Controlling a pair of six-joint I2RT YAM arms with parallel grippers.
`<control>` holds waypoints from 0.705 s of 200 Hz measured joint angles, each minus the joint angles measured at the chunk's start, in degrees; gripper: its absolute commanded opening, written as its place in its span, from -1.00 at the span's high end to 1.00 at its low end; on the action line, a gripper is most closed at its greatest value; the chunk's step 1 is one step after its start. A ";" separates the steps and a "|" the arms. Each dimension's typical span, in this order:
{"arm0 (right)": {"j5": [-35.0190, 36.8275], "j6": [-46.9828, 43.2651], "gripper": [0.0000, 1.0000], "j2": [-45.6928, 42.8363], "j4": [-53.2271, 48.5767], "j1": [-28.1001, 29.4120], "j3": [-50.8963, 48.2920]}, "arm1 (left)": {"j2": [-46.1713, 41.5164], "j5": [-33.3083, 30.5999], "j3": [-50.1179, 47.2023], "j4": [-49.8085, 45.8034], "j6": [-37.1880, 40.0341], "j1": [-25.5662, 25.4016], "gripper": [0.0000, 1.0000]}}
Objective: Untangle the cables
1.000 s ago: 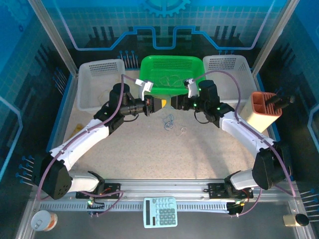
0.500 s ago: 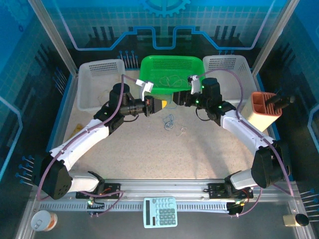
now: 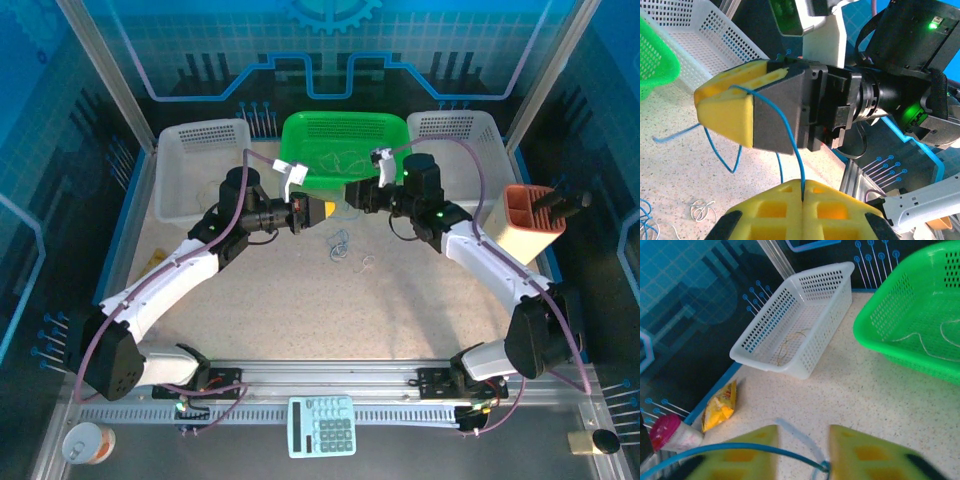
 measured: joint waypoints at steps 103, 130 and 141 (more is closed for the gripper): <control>3.45 -0.09 1.00 -6.95 -5.42 -3.39 0.02 | -0.09 -2.62 0.00 0.37 0.57 0.02 0.81; 6.60 0.48 1.00 -7.85 -5.62 -3.52 0.02 | -0.17 -1.77 -0.15 0.90 0.26 0.02 0.27; 8.13 0.68 1.00 -8.11 -5.66 -3.37 0.02 | -0.17 -1.46 -0.35 0.96 0.15 0.02 0.06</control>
